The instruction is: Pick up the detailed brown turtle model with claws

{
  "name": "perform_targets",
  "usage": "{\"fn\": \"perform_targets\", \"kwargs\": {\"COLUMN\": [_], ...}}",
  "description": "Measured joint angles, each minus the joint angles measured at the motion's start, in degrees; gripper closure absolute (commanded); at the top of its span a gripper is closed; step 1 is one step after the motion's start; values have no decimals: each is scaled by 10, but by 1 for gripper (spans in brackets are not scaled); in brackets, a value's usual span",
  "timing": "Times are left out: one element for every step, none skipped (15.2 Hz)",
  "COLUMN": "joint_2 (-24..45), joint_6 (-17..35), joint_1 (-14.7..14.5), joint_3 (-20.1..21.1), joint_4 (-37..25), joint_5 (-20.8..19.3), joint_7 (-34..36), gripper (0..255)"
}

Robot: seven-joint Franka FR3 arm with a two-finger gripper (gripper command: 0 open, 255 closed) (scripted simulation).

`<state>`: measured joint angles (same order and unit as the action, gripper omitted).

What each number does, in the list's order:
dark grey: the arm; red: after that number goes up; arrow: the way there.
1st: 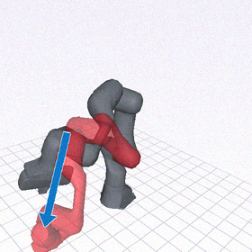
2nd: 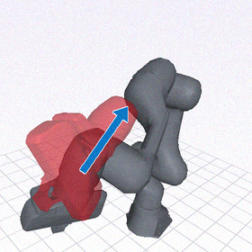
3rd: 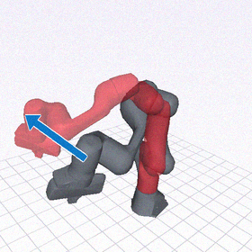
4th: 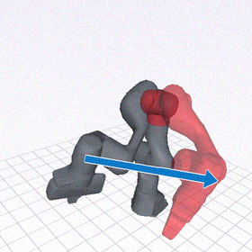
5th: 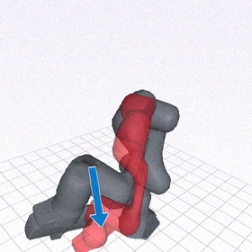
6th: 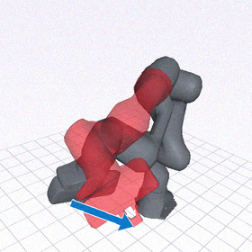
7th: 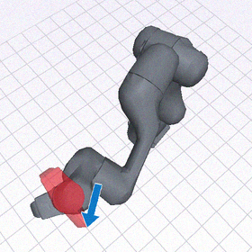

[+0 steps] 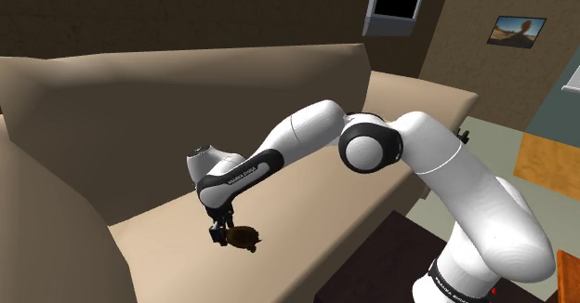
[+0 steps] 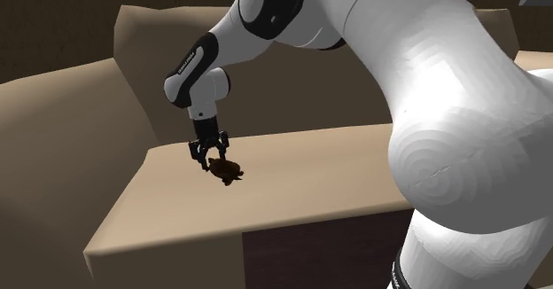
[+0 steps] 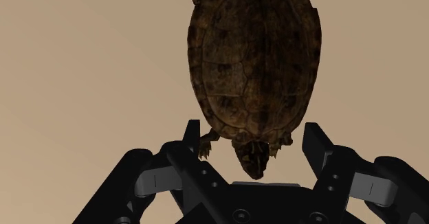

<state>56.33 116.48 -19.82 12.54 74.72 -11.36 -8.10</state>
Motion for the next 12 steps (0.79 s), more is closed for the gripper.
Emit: {"fn": "perform_targets", "kwargs": {"joint_2": [-4, -10, -15, -21, -26, -31, -37, -41, -46, -49, -55, -58], "joint_6": [-4, -7, -11, -14, -19, -24, -26, -31, -36, -41, -44, -47], "joint_1": [0, 1, 2, 2, 3, 3, 4, 3, 3, 4, 5, 5], "joint_3": [1, 1, 2, 3, 4, 4, 5, 6, 7, 7, 8, 8], "joint_4": [-1, 2, 5, 7, 7, 7, 11, 10, 10, 8, 11, 11], "joint_5": [1, 1, 2, 3, 3, 4, 5, 6, 6, 7, 8, 8], "joint_7": [0, 0, -1, 0, -1, -1, -1, -1, -1, -2, -1, -2], "gripper": [255, 255, 255, 255, 255, 255, 255, 255, 255, 255, 255, 255]}}
